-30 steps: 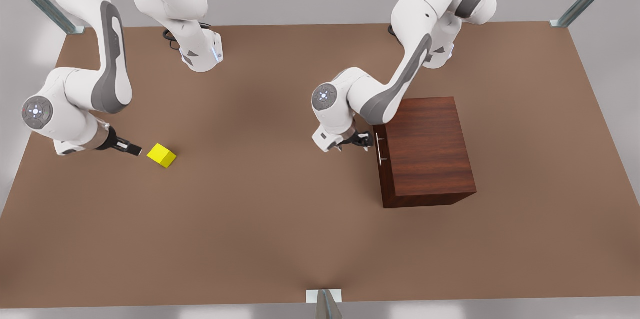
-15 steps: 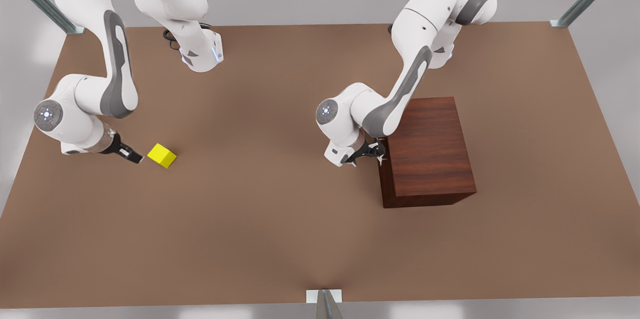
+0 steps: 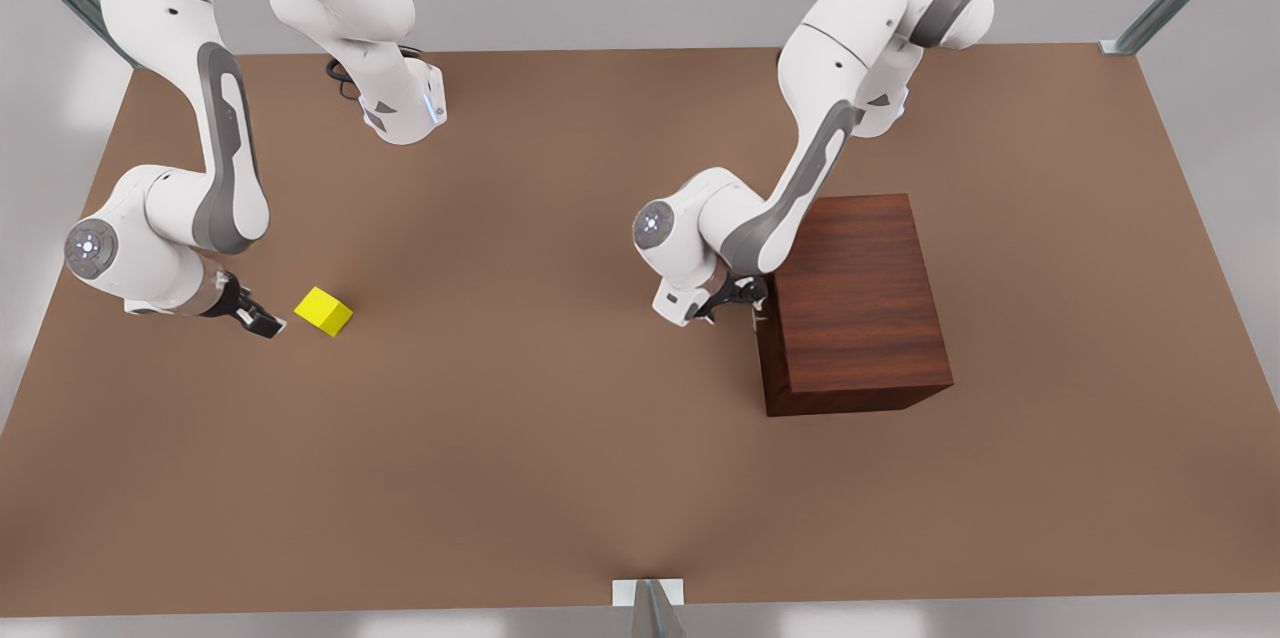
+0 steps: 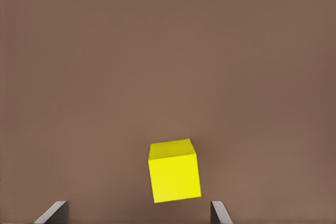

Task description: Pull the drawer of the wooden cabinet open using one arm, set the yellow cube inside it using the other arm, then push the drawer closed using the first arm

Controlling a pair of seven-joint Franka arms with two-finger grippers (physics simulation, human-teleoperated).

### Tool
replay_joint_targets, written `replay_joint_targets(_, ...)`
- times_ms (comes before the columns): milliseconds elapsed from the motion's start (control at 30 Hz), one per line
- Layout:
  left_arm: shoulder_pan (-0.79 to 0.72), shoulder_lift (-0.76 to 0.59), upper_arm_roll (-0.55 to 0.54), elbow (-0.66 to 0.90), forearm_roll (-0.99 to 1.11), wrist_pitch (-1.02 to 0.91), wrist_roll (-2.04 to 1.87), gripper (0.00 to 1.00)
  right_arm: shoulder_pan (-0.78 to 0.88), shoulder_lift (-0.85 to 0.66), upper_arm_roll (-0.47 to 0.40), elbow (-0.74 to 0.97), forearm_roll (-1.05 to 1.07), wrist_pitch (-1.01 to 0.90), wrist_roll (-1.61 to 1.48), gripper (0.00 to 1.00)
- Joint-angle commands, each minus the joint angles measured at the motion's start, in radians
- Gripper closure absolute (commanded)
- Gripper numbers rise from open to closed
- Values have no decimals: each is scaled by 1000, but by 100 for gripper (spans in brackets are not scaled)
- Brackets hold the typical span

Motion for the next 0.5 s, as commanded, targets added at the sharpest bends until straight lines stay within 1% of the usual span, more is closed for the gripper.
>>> replay_joint_targets(0, 0, 2, 0, 2, -4, 50, -106, 0, 0, -4, 0, 5, 3, 0, 31, 0)
replay_joint_targets(100, -2, -1, -3, 19, -6, 44, -103, 0, 0, -4, 0, 5, 3, 0, 31, 0)
replay_joint_targets(300, -55, 1, -5, 61, -7, 33, -108, 0, 1, -3, 0, 5, 3, 0, 31, 0)
replay_joint_targets(467, -77, 4, -5, 67, -4, 33, -108, 0, 1, -3, 0, 5, 3, 0, 31, 0)
